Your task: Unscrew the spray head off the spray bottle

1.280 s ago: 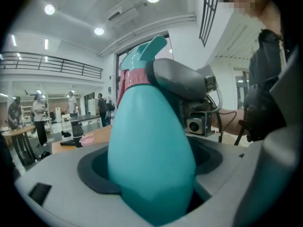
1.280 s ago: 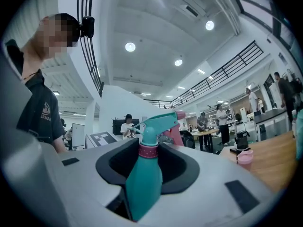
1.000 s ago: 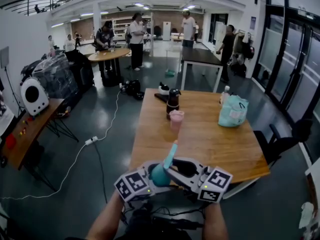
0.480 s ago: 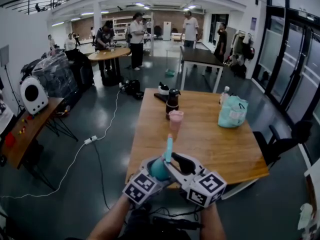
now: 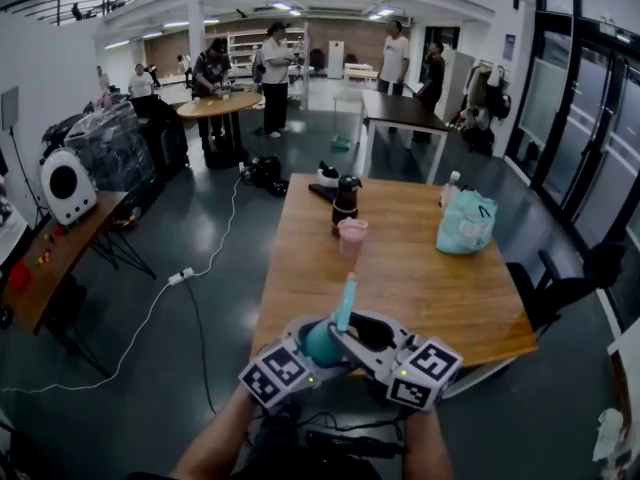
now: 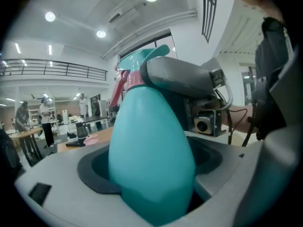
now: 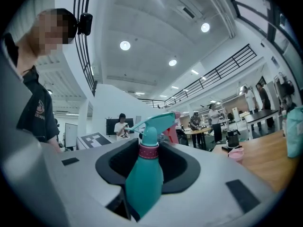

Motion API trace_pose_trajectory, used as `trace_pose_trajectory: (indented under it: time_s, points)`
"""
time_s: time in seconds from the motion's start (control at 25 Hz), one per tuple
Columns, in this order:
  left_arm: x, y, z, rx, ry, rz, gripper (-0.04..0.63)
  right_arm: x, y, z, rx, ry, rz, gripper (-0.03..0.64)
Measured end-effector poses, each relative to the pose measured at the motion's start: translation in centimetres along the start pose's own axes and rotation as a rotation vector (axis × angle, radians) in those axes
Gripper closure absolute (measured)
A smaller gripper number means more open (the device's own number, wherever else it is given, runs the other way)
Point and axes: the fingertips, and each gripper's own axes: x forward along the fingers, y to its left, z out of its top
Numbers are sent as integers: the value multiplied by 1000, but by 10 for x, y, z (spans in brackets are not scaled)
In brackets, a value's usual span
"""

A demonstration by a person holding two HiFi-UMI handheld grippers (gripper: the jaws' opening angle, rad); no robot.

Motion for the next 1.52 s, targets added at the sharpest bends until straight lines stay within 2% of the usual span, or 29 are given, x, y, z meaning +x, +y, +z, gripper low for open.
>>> trace_pose_trajectory:
  time_s: [0.32,0.4,0.52,0.84,1.04,1.16,1.28,1.52]
  points:
    - [-10,-23,7,11,-33,-173,163,-8,14,4,-1,11,167,477]
    - [-11,-26,9,13,-46,-196,163,-10,17,5,4,-3,200,479]
    - [-10,-20,11,2,-57,-157,162,-8,14,7,-1,-21,162,470]
    - [-7,21,-3,-32,2,124,163,0,-7,4,41,-35,-59,465]
    - [-5,31,-7,-36,33,196,162,9,-5,0,52,-28,-105,465]
    - [-5,32,-9,-24,50,212,163,9,-8,-1,47,-18,-143,475]
    - [-5,28,-8,-23,42,188,162,7,-9,-1,29,-9,-140,486]
    - [-12,11,-3,-18,12,46,163,2,1,1,52,-17,17,488]
